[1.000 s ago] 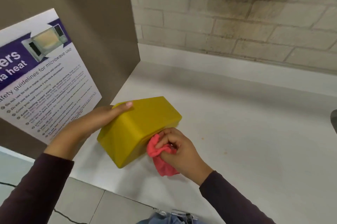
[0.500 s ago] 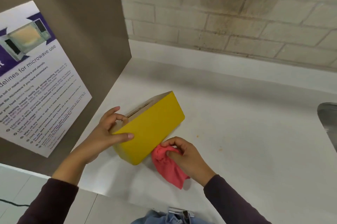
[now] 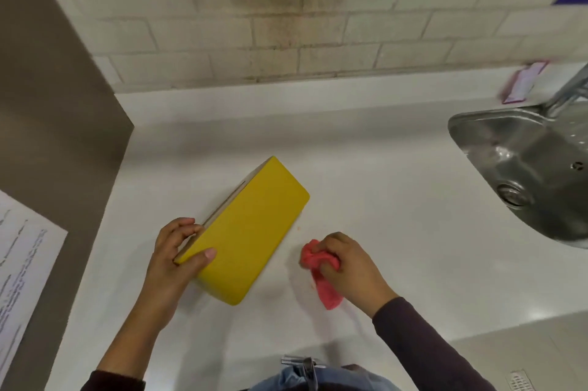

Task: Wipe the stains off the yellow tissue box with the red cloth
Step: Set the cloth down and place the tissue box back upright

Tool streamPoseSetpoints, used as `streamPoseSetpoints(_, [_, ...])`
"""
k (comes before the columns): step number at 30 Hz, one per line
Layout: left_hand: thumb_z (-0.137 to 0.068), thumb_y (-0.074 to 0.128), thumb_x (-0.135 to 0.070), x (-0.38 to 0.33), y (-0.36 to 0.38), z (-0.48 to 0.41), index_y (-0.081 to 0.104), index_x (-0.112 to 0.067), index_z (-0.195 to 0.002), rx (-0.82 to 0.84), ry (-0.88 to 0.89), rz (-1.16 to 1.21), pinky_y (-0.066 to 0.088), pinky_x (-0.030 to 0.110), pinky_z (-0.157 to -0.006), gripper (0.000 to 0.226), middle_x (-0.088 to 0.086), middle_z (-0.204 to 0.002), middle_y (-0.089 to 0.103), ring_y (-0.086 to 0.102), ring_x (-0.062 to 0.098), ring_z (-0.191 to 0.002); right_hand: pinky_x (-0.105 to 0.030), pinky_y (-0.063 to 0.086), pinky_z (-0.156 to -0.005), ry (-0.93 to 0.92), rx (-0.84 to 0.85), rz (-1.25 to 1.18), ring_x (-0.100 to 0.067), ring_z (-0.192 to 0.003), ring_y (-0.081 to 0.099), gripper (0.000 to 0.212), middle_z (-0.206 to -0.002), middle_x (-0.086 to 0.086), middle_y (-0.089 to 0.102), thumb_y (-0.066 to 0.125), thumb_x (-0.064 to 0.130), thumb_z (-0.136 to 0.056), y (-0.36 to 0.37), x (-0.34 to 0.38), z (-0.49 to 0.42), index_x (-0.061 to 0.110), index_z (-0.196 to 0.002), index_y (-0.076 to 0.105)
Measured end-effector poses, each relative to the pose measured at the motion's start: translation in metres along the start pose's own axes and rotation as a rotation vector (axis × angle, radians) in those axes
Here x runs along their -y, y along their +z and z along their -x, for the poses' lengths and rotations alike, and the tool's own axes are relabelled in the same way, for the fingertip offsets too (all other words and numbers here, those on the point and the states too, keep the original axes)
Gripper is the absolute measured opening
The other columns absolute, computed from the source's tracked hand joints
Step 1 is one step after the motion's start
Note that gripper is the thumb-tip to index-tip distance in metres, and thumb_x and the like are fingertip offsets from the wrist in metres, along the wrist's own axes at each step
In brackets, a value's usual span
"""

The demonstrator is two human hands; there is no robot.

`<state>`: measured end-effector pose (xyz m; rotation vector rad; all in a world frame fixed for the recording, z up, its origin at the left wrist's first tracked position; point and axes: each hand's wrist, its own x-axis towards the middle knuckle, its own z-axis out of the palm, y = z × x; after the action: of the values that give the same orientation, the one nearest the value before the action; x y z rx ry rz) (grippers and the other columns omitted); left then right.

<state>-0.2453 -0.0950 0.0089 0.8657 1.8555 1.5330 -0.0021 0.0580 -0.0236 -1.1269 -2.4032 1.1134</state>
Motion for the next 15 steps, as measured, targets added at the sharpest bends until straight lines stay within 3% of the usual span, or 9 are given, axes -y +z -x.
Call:
streamPoseSetpoints(3, [-0.064, 0.067, -0.02, -0.001, 0.006, -0.006, 0.059, -0.024, -0.096, 0.056, 0.046, -0.046, 0.04, 0.022, -0.079, 0.033, -0.013, -0.115, 0.046, 0.045, 0.011, -0.111, -0.006, 0.036, -0.071, 0.086, -0.089, -0.07, 0.003, -0.085, 0.053, 0.02, -0.094, 0.011, 0.056, 0.058, 0.01, -0.08, -0.007, -0.009, 0.009, 0.024, -0.093, 0.065])
streamPoseSetpoints(5, [-0.067, 0.071, -0.017, -0.002, 0.013, -0.012, 0.058, -0.021, -0.098, 0.113, 0.078, -0.071, 0.041, 0.022, -0.079, 0.035, -0.017, -0.114, 0.045, 0.045, 0.012, -0.113, -0.004, 0.036, -0.072, 0.172, -0.163, -0.14, 0.005, -0.087, 0.053, 0.021, -0.095, 0.012, 0.058, 0.058, 0.009, -0.08, -0.015, -0.014, 0.016, 0.027, -0.089, 0.064])
streamPoseSetpoints(8, [-0.056, 0.069, -0.04, -0.009, 0.026, -0.022, 0.058, -0.016, -0.102, 0.196, 0.152, -0.133, 0.041, 0.016, -0.082, 0.053, -0.011, -0.116, 0.044, 0.045, 0.003, -0.11, -0.009, 0.039, -0.074, 0.241, -0.259, -0.186, 0.002, -0.09, 0.055, 0.022, -0.096, 0.009, 0.06, 0.057, 0.008, -0.08, -0.025, -0.02, 0.027, 0.028, -0.086, 0.063])
streamPoseSetpoints(11, [-0.051, 0.065, -0.05, -0.013, 0.046, -0.031, 0.057, -0.01, -0.106, 0.283, 0.262, -0.248, 0.04, 0.015, -0.089, 0.069, 0.0, -0.122, 0.041, 0.042, 0.014, -0.114, -0.012, 0.04, -0.076, 0.273, -0.324, -0.216, 0.001, -0.091, 0.055, 0.023, -0.098, 0.006, 0.062, 0.058, 0.008, -0.079, -0.037, -0.028, 0.038, 0.029, -0.085, 0.062])
streamPoseSetpoints(13, [-0.05, 0.067, -0.051, -0.011, 0.055, -0.034, 0.057, -0.009, -0.108, 0.33, 0.331, -0.331, 0.038, 0.028, -0.097, 0.072, -0.002, -0.121, 0.041, 0.039, 0.021, -0.119, -0.014, 0.041, -0.075, 0.302, -0.369, -0.247, 0.001, -0.091, 0.056, 0.026, -0.098, 0.004, 0.062, 0.057, 0.006, -0.078, -0.045, -0.035, 0.044, 0.031, -0.082, 0.062])
streamPoseSetpoints(15, [-0.049, 0.069, -0.052, -0.006, 0.061, -0.034, 0.056, -0.02, -0.108, 0.367, 0.418, -0.413, 0.032, 0.027, -0.099, 0.069, -0.015, -0.121, 0.04, 0.036, 0.019, -0.12, -0.011, 0.042, -0.072, 0.335, -0.416, -0.282, 0.003, -0.087, 0.056, 0.03, -0.097, 0.004, 0.063, 0.055, 0.004, -0.078, -0.054, -0.044, 0.049, 0.034, -0.078, 0.061])
